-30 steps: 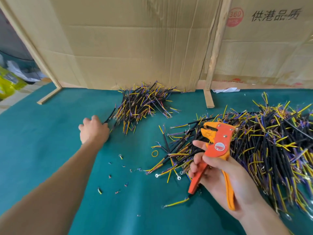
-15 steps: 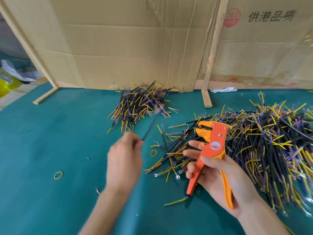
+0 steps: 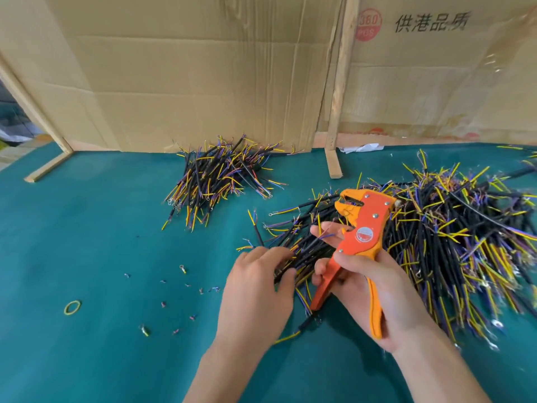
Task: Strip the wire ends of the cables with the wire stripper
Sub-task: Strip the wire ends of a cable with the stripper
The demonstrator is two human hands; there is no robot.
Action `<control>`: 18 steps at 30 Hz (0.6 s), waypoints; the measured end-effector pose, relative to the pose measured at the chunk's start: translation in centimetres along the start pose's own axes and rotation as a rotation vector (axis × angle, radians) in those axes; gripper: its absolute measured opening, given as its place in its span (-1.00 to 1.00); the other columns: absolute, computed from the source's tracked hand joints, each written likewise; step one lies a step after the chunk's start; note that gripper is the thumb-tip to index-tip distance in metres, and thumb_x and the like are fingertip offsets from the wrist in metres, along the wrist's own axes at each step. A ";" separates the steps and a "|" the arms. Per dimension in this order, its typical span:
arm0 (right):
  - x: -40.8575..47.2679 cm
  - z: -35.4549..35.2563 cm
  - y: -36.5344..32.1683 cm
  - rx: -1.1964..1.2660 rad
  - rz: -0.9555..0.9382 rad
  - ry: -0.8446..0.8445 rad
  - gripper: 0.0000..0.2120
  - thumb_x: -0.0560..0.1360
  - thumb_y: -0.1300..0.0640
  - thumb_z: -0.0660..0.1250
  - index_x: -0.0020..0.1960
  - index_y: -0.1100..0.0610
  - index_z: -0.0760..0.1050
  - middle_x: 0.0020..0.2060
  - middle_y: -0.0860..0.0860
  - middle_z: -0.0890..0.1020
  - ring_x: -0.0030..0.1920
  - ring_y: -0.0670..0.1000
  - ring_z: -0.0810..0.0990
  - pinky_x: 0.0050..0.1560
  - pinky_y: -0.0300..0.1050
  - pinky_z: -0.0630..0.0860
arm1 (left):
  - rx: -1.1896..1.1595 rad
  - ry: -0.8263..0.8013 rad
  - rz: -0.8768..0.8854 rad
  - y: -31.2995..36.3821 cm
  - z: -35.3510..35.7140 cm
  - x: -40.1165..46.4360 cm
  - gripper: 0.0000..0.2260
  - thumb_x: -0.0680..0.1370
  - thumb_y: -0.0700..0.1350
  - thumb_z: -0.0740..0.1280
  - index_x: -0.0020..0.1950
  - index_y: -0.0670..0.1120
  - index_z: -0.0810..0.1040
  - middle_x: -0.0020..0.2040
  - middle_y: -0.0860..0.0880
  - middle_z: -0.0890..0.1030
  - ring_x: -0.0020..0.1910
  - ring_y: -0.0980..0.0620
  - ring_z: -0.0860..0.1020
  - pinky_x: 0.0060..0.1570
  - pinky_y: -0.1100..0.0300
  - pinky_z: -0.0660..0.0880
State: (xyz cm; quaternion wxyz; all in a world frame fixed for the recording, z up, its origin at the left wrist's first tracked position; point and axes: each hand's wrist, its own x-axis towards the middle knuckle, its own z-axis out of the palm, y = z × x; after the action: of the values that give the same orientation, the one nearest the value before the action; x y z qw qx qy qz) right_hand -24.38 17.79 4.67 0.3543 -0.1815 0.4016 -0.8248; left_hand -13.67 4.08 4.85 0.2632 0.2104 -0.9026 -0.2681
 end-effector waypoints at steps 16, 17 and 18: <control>0.1 -0.2 -0.1 -0.042 -0.032 0.026 -0.52 0.37 0.27 0.45 0.30 0.15 0.59 0.29 0.14 0.63 -0.17 0.13 0.62 -0.10 0.08 0.60 | -0.622 0.141 -0.302 1.5 2.8 2.9 -0.85 0.50 -0.24 0.46 -0.07 0.02 0.70 -0.36 0.10 0.66 -0.37 0.10 0.62 -0.22 0.22 0.53; 0.1 -0.2 -0.2 -0.047 -0.032 0.035 -0.52 0.38 0.27 0.43 0.30 0.15 0.59 0.30 0.16 0.62 -0.18 0.13 0.62 -0.11 0.09 0.61 | -0.610 0.160 -0.297 1.5 2.9 2.9 -0.82 0.50 -0.26 0.46 -0.07 0.04 0.67 -0.36 0.09 0.65 -0.37 0.10 0.62 -0.23 0.23 0.53; 0.0 -0.2 -0.2 -0.044 -0.027 0.037 -0.52 0.37 0.27 0.43 0.30 0.16 0.59 0.28 0.19 0.62 -0.18 0.13 0.62 -0.11 0.09 0.61 | -0.595 0.178 -0.292 1.5 2.9 2.9 -0.79 0.50 -0.27 0.46 -0.07 0.06 0.64 -0.35 0.09 0.65 -0.37 0.11 0.63 -0.25 0.24 0.52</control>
State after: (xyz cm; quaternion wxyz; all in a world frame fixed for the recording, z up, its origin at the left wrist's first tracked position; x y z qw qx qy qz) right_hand -24.60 17.94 4.71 0.3318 -0.1794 0.4238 -0.8235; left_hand -17.99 4.86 4.69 0.3496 0.2741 -0.7185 -0.5352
